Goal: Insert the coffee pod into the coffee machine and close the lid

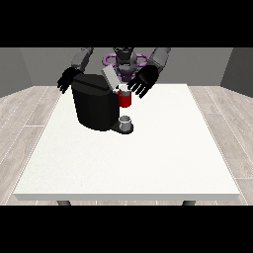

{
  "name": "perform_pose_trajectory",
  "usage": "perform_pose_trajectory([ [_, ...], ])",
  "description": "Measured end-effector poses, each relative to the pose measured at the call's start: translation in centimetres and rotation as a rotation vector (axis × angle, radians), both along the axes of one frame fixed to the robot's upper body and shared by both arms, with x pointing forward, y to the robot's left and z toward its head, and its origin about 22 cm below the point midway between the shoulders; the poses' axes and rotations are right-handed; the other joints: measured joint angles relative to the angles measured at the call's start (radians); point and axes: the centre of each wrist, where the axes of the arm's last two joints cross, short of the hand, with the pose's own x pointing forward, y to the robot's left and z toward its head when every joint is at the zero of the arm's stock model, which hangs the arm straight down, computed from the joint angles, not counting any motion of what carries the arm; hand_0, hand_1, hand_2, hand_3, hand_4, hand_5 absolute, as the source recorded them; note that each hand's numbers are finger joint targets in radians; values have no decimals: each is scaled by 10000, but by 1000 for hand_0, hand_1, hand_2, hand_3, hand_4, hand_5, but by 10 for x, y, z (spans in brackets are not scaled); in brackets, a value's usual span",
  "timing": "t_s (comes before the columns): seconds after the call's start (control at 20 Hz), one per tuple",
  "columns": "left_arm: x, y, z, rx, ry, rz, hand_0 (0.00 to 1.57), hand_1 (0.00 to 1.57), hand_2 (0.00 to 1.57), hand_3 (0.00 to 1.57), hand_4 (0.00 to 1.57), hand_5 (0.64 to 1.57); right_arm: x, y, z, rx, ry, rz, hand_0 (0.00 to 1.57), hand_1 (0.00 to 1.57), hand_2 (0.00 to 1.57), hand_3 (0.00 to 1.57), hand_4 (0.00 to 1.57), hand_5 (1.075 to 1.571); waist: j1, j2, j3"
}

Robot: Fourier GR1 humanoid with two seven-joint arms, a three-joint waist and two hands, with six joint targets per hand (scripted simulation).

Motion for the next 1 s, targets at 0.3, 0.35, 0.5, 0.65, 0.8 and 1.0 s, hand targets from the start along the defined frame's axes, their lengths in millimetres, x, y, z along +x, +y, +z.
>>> perform_pose_trajectory([
  [0.3,-1,9,13,790,144,-26,0,0,0,0,0,1571,0,0,0,-118,-142,139,0,0,0,0,413,1571,-147,74,3],
  [0.35,-1,8,7,862,256,-73,0,0,0,0,0,1571,0,-1,-2,-83,-43,81,0,0,0,0,419,1571,-110,-5,3],
  [0.5,-1,6,5,1111,341,-47,0,0,0,0,0,1571,2,-4,-1,-68,34,36,0,0,0,0,353,1571,-104,-18,-7],
  [0.65,-1,7,4,1151,483,-127,0,0,0,0,0,1571,-1,-7,-8,-57,222,-127,0,0,0,0,338,1571,-3,-165,-12],
  [0.8,0,-7,0,1155,654,-348,0,0,0,0,0,1571,2,-10,-14,-38,416,-337,0,0,0,0,376,1571,243,-330,-13],
  [1.0,-1,-4,-6,1105,757,-372,0,0,0,0,0,1571,-3,-10,-23,-20,533,-456,0,0,0,0,411,1571,372,-559,-14],
])
